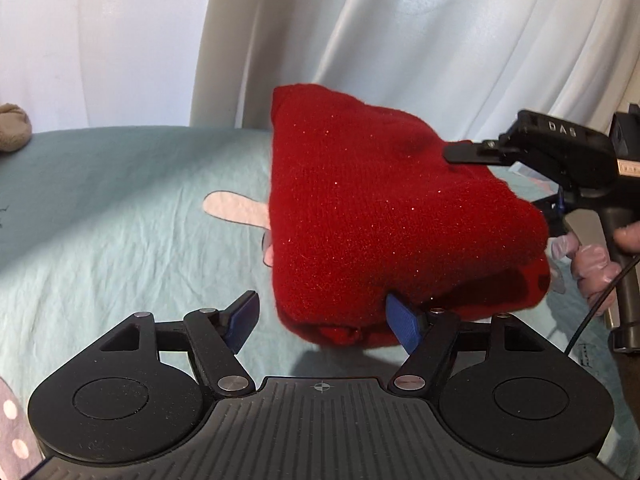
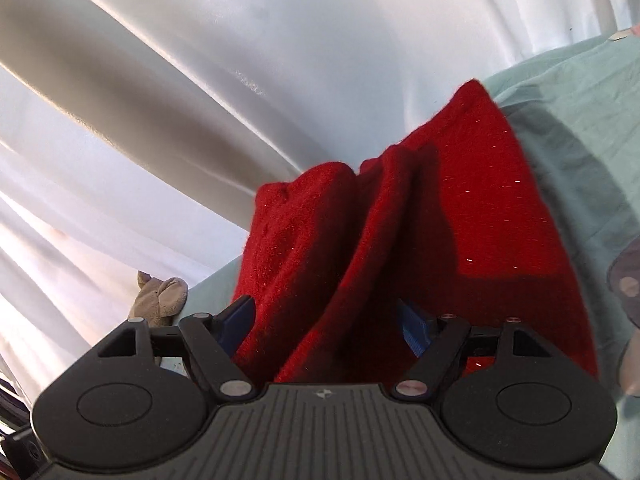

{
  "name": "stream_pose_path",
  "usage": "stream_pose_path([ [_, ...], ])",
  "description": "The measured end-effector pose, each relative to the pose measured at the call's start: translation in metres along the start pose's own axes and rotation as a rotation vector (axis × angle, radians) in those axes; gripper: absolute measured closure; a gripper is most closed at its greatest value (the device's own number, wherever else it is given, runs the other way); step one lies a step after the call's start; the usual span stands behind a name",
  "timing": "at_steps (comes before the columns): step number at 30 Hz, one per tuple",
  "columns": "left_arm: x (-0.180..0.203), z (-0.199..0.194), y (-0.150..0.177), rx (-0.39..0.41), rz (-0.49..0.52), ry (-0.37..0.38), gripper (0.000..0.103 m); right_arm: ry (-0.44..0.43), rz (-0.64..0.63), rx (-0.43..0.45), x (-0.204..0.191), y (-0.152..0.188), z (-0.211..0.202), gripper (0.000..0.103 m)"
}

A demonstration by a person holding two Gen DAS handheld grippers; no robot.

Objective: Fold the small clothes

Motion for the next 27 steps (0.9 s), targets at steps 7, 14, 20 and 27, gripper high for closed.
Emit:
stream_pose_path([
  [7, 0.009, 0.028, 0.006, -0.046, 0.049, -0.064, 0.027, 0.089, -0.121, -0.047, -0.022, -0.002, 0.037, 0.059],
  [14, 0.015, 0.025, -0.003, -0.026, 0.015, -0.068, 0.034, 0.305, -0.492, 0.144, -0.064, -0.009, 0.001, 0.082],
  [20, 0.027, 0.029, 0.0, -0.042, 0.001, -0.028, 0.039, 0.482, -0.601, 0.225, -0.044, -0.017, -0.029, 0.084],
  [27, 0.034, 0.032, 0.006, -0.086, 0.024, 0.007, 0.037, 0.635, -0.526, 0.186, 0.027, -0.015, -0.023, 0.073],
])
Point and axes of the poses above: each gripper's, at about its wrist camera, not at the fingertips, and z roughly the way its jaws point, x to its right, y to its underside, the point moved 9 cm from there along z, roughly the way its jaws point, and after that the axes turned 11 degrees about -x, right-handed, at the moved point
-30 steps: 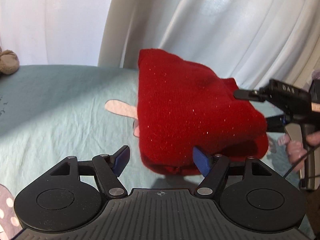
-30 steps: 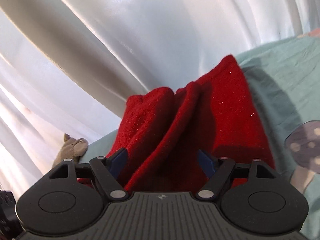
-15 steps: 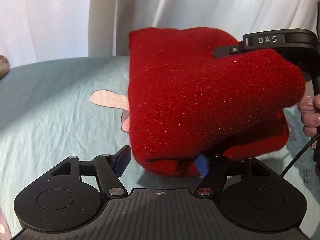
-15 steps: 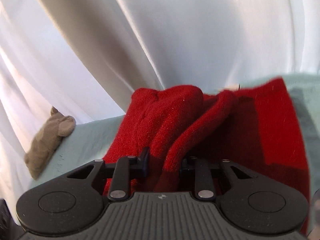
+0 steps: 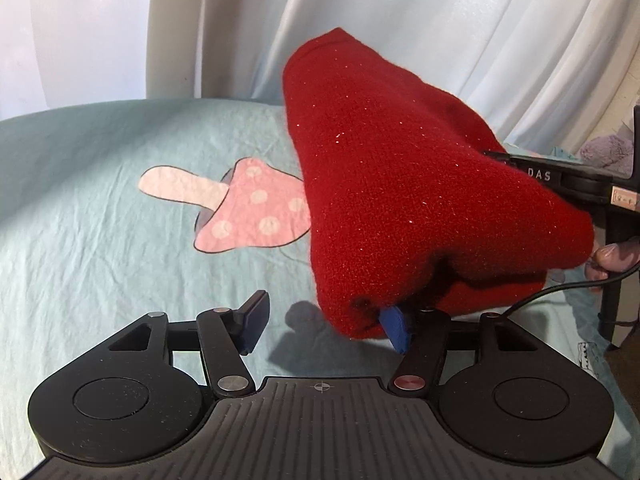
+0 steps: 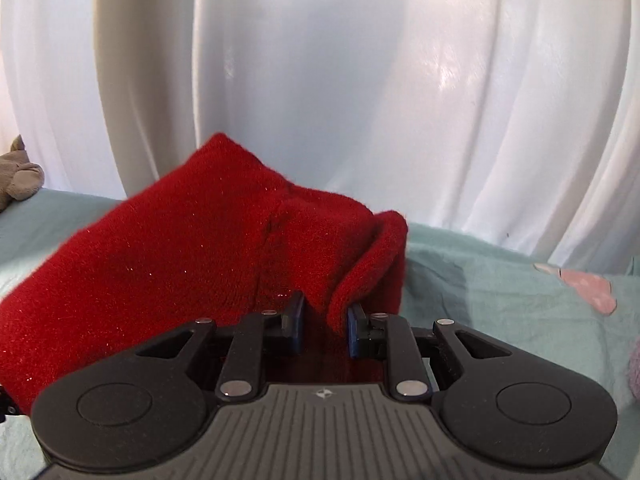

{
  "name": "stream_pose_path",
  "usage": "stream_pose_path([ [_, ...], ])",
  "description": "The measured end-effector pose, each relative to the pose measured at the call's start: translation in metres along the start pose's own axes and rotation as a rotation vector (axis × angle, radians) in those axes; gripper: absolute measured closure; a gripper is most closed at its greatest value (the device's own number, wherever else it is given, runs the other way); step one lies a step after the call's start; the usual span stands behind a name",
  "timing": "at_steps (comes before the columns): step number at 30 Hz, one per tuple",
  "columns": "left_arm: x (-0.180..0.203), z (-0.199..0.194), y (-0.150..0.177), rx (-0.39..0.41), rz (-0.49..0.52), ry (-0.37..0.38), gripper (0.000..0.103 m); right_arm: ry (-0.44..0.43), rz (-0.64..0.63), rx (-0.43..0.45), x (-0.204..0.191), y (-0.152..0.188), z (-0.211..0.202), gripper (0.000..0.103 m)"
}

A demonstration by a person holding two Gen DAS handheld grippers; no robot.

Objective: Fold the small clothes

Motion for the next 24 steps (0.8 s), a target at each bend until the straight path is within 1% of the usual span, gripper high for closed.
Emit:
stream_pose_path([
  [1, -0.001, -0.004, 0.001, -0.004, 0.012, -0.007, 0.038, 0.021, 0.025, 0.003, 0.008, 0.0, -0.006, 0.065],
  [2, -0.003, -0.007, 0.002, -0.009, 0.021, -0.012, 0.038, 0.032, 0.052, 0.003, 0.013, -0.002, -0.012, 0.055],
  [3, -0.005, -0.014, 0.003, -0.01, 0.023, -0.012, 0.038, 0.031, 0.079, 0.014, 0.018, -0.003, -0.023, 0.054],
  [5, -0.01, -0.031, 0.004, 0.003, 0.012, 0.011, 0.038, 0.041, 0.112, 0.056, 0.028, -0.001, -0.048, 0.054],
  [7, -0.012, -0.053, 0.003, 0.043, -0.015, 0.046, 0.037, 0.037, 0.111, 0.106, 0.028, 0.006, -0.075, 0.056],
  [8, -0.015, -0.064, -0.003, 0.072, -0.035, 0.063, 0.037, 0.021, 0.1, 0.123, 0.023, 0.01, -0.087, 0.063],
  [9, -0.017, -0.072, -0.009, 0.1, -0.055, 0.07, 0.036, 0.005, 0.086, 0.143, 0.016, 0.012, -0.096, 0.067],
  [11, -0.017, -0.079, -0.027, 0.15, -0.078, 0.088, 0.035, -0.044, 0.059, 0.181, -0.006, 0.016, -0.115, 0.078],
  [12, -0.015, -0.077, -0.035, 0.154, -0.082, 0.093, 0.035, -0.079, 0.05, 0.188, -0.016, 0.016, -0.119, 0.082],
  [14, -0.007, -0.067, -0.047, 0.146, -0.079, 0.102, 0.035, -0.167, -0.008, 0.182, -0.049, 0.018, -0.118, 0.086],
  [15, -0.002, -0.059, -0.052, 0.132, -0.077, 0.098, 0.036, -0.174, -0.05, 0.183, -0.063, 0.02, -0.115, 0.088],
  [17, 0.008, -0.042, -0.055, 0.096, -0.06, 0.083, 0.037, -0.153, -0.115, 0.171, -0.083, 0.023, -0.102, 0.091],
  [20, 0.015, -0.026, -0.054, 0.078, -0.056, 0.076, 0.035, -0.117, -0.126, 0.129, -0.084, 0.03, -0.087, 0.091],
  [22, 0.016, -0.015, -0.05, 0.048, -0.068, 0.068, 0.027, -0.068, -0.135, 0.101, -0.075, 0.038, -0.079, 0.092],
  [23, 0.017, -0.01, -0.048, 0.03, -0.076, 0.071, 0.025, -0.055, -0.134, 0.079, -0.072, 0.042, -0.074, 0.092],
  [24, 0.019, -0.003, -0.046, 0.017, -0.079, 0.077, 0.024, -0.06, -0.123, 0.06, -0.069, 0.046, -0.069, 0.092],
])
Point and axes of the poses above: each gripper's, at about its wrist camera, not at the fingertips, and z roughly the way its jaws point, x to its right, y to its underside, the point moved 9 cm from there along z, roughly the way its jaws point, and after that the axes turned 11 degrees about -x, right-handed, at the moved point
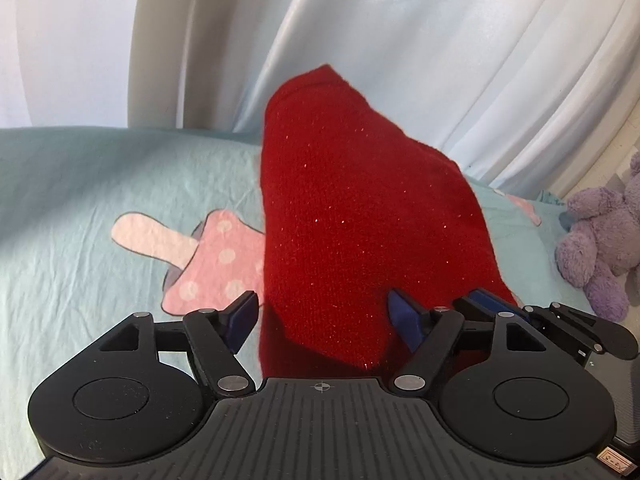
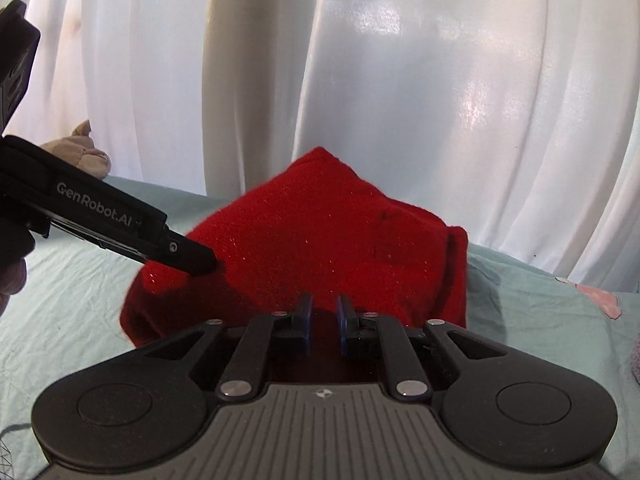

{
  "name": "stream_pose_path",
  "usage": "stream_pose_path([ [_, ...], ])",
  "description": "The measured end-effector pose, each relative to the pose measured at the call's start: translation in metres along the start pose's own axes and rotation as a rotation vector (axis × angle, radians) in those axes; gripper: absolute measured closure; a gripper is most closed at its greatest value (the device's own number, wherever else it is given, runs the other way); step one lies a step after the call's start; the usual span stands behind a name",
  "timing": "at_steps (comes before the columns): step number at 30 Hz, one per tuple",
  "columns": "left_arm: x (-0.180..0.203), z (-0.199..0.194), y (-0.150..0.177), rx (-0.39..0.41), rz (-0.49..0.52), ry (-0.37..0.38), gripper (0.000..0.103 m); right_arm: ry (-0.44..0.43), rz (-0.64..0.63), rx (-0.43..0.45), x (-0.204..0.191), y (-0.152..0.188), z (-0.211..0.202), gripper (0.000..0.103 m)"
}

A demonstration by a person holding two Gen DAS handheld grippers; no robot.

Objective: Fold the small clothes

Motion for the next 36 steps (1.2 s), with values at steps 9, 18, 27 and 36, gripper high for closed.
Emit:
stream_pose_path([
  [9, -0.008, 0.022, 0.008, -0.006, -0.017, 0.007, 0.007, 0.013, -0.016, 0.038, 0.004, 0.022, 0.007, 0.094],
  [18, -0.017, -0.023, -0.031, 0.099, -0.023, -0.023, 0.019, -0.061, 0.147, 0.085, 0.024, -0.025, -0.024, 0.083],
  [27, -0.015, 0.013, -0.085, 0.166, -0.082, -0.14, 0.014, 0.014, 0.188, 0.05, 0.031, -0.074, 0.031, 0.083],
  [36, -0.006, 0.061, -0.088, 0.144, -0.042, -0.215, 0.004, 0.059, 0.192, 0.057, 0.046, -0.078, 0.074, 0.073],
])
Point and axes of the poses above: each gripper's, at about its wrist camera, not at the fingertips, and z roughly the way its jaws point, x to its right, y to its underside, the point moved 9 cm from there along z, roughly the way its jaws point, and after that the axes turned 11 degrees about -x, right-handed, at the moved point
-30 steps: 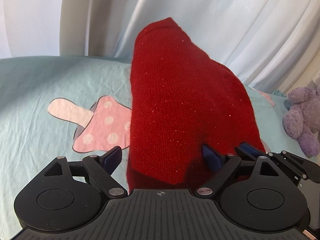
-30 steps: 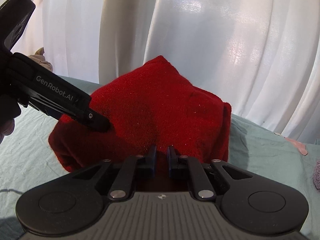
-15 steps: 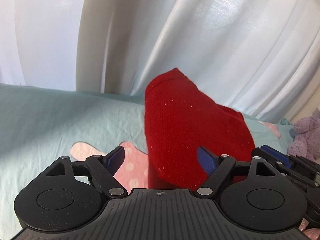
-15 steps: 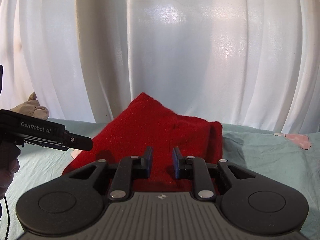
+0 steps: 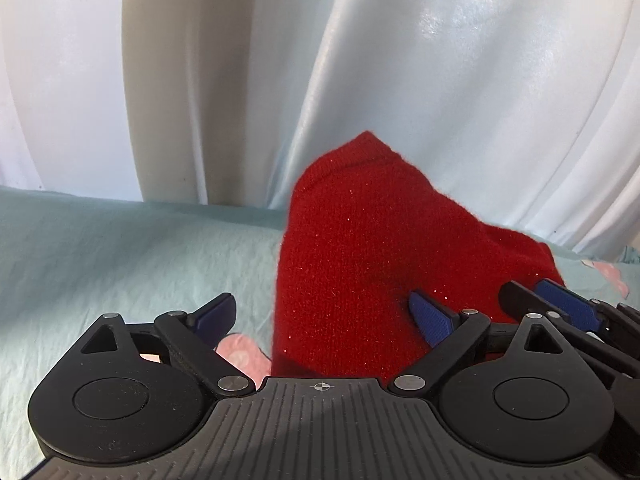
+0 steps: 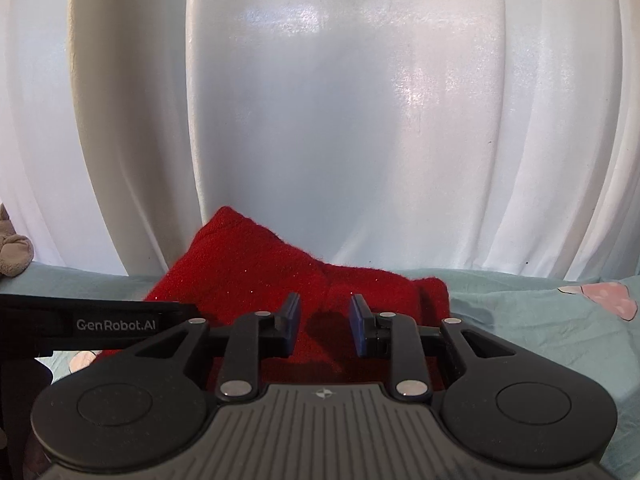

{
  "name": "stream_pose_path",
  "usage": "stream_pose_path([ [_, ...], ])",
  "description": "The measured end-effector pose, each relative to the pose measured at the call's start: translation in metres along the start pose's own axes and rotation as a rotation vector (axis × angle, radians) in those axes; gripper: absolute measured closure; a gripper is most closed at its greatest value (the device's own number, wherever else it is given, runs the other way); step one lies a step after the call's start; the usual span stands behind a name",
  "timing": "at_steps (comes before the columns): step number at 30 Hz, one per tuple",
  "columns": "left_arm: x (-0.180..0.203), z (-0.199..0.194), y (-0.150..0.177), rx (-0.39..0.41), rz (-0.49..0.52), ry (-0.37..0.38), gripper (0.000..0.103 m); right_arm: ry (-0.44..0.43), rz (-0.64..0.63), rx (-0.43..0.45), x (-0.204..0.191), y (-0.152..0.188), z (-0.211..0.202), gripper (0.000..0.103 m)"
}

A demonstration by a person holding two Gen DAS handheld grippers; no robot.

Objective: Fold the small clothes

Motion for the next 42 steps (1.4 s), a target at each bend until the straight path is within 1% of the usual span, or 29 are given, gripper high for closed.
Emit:
stream_pose_path([
  [3, 0.003, 0.009, 0.004, -0.01, 0.023, 0.013, 0.001, 0.034, -0.03, -0.025, 0.008, 0.02, 0.013, 0.071],
  [6, 0.004, 0.012, 0.006, 0.008, 0.037, 0.005, 0.001, 0.048, -0.046, 0.011, 0.006, 0.027, 0.01, 0.07],
  [8, 0.005, 0.011, 0.006, 0.033, 0.054, -0.008, 0.001, 0.033, -0.023, 0.027, 0.009, 0.027, 0.013, 0.069],
  [10, 0.006, 0.012, 0.007, 0.04, 0.054, -0.009, 0.0, 0.019, -0.002, 0.041, 0.01, 0.029, 0.012, 0.069],
  [14, 0.003, 0.014, 0.006, 0.036, 0.033, 0.013, 0.0, 0.017, 0.007, 0.064, 0.009, 0.021, 0.012, 0.069],
  [21, -0.001, 0.018, 0.008, 0.04, 0.006, 0.033, 0.0, -0.013, 0.06, 0.092, 0.013, 0.024, 0.008, 0.069],
  [25, -0.005, 0.018, 0.009, 0.03, -0.004, 0.054, 0.0, -0.004, 0.047, 0.085, 0.011, 0.022, 0.008, 0.069],
  [26, -0.007, 0.016, 0.009, 0.026, -0.011, 0.075, 0.0, -0.005, 0.044, 0.081, 0.011, 0.022, 0.007, 0.069],
  [27, -0.01, 0.013, 0.009, 0.015, -0.021, 0.101, 0.0, -0.009, 0.041, 0.074, 0.01, 0.021, 0.006, 0.066],
  [29, -0.018, 0.004, 0.012, -0.018, -0.046, 0.15, 0.0, -0.026, 0.047, 0.043, 0.011, 0.018, 0.001, 0.065],
  [31, -0.026, -0.011, 0.018, -0.042, -0.045, 0.209, 0.0, -0.047, 0.081, 0.003, 0.013, 0.017, -0.012, 0.064],
  [33, -0.036, -0.027, 0.026, -0.062, -0.04, 0.261, 0.0, -0.069, 0.114, -0.012, 0.019, 0.02, -0.031, 0.062],
  [34, -0.042, -0.035, 0.031, -0.066, -0.037, 0.289, 0.0, -0.079, 0.127, -0.019, 0.025, 0.024, -0.042, 0.058],
  [35, -0.049, -0.041, 0.035, -0.086, -0.037, 0.306, 0.0, -0.087, 0.139, -0.037, 0.031, 0.03, -0.048, 0.042],
  [36, -0.054, -0.043, 0.038, -0.107, -0.037, 0.318, 0.0, -0.101, 0.156, -0.064, 0.037, 0.037, -0.052, 0.036],
  [38, -0.06, -0.043, 0.045, -0.159, -0.027, 0.36, 0.0, -0.184, 0.222, -0.106, 0.05, 0.05, -0.056, 0.034],
  [39, -0.061, -0.04, 0.048, -0.184, -0.022, 0.39, 0.0, -0.228, 0.272, -0.134, 0.058, 0.055, -0.055, 0.029],
  [40, -0.061, -0.037, 0.05, -0.201, -0.029, 0.414, 0.0, -0.266, 0.321, -0.16, 0.064, 0.058, -0.052, 0.026],
  [41, -0.061, -0.034, 0.052, -0.218, -0.048, 0.449, 0.0, -0.313, 0.368, -0.195, 0.069, 0.06, -0.046, 0.022],
  [42, -0.06, -0.029, 0.052, -0.238, -0.066, 0.492, 0.0, -0.36, 0.409, -0.227, 0.073, 0.062, -0.04, 0.02],
])
Point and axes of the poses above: each gripper's, at about its wrist camera, not at the fingertips, and z roughly the way its jaws point, x to its right, y to its underside, the point moved 9 cm from there along z, roughly the way its jaws point, and after that the axes turned 11 degrees about -x, right-handed, at the moved point
